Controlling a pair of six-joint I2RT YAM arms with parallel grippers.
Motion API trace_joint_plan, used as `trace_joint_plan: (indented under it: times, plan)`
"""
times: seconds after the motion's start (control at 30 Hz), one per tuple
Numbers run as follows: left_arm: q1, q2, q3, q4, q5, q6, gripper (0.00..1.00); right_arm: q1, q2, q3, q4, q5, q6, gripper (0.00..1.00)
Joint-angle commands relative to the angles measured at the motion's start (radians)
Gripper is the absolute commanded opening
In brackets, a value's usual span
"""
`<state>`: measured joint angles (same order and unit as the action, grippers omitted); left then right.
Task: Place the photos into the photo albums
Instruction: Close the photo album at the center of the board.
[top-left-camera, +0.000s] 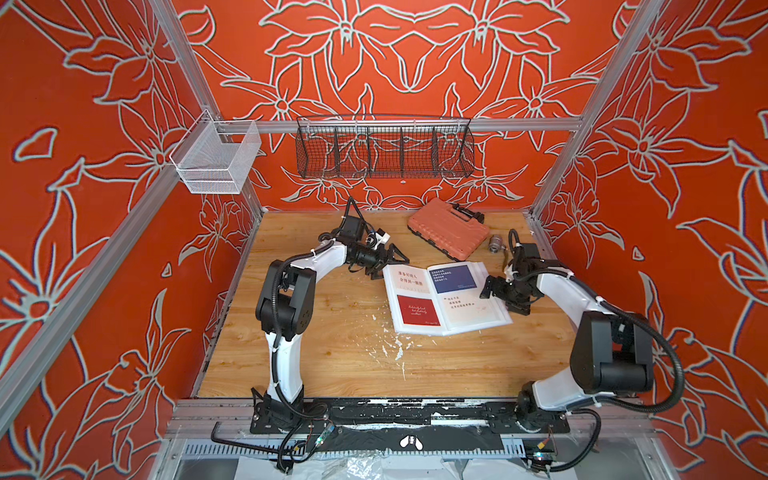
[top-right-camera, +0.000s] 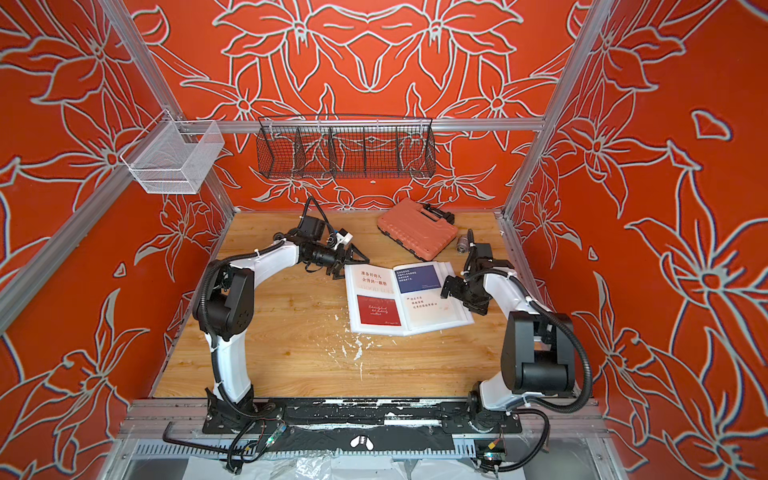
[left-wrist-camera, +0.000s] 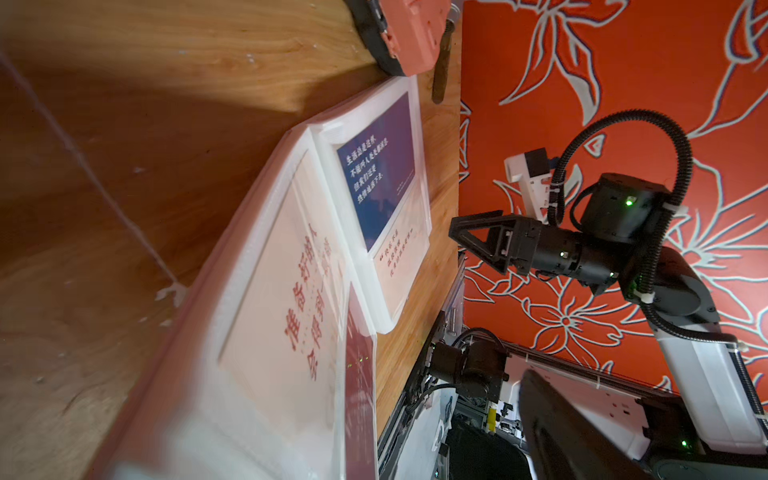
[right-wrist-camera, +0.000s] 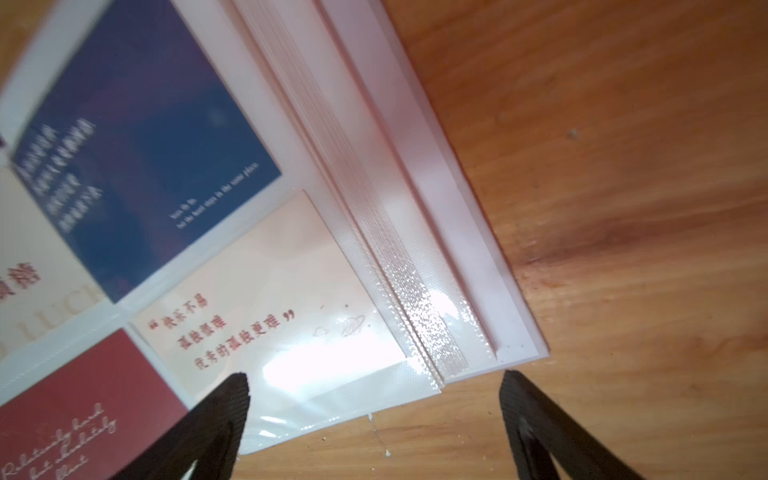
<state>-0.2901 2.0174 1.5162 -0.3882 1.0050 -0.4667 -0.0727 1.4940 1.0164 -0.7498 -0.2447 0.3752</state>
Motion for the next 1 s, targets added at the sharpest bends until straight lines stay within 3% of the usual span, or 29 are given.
trace_joint_plan:
  times: [0.0, 0.27, 0.57, 0.8, 0.97]
  plan:
    - [-0.041, -0.034, 0.061, -0.005, -0.002, -0.019, 0.95, -0.033, -0.01, 0.016, -0.013, 0.01, -0.025, 0.98]
    - [-0.118, -0.03, 0.168, -0.071, -0.033, -0.013, 0.95, -0.111, 0.119, 0.024, 0.041, -0.012, -0.085, 0.98]
    - [-0.263, 0.092, 0.47, -0.277, -0.126, 0.094, 0.97, -0.202, 0.062, 0.068, 0.061, -0.118, -0.095, 0.97]
    - [-0.321, 0.195, 0.541, -0.272, -0.139, 0.074, 0.97, -0.253, 0.062, 0.086, 0.083, -0.204, -0.101, 0.97]
    - [-0.369, 0.311, 0.701, -0.391, -0.166, 0.121, 0.98, -0.264, 0.036, 0.094, 0.094, -0.25, -0.092, 0.96]
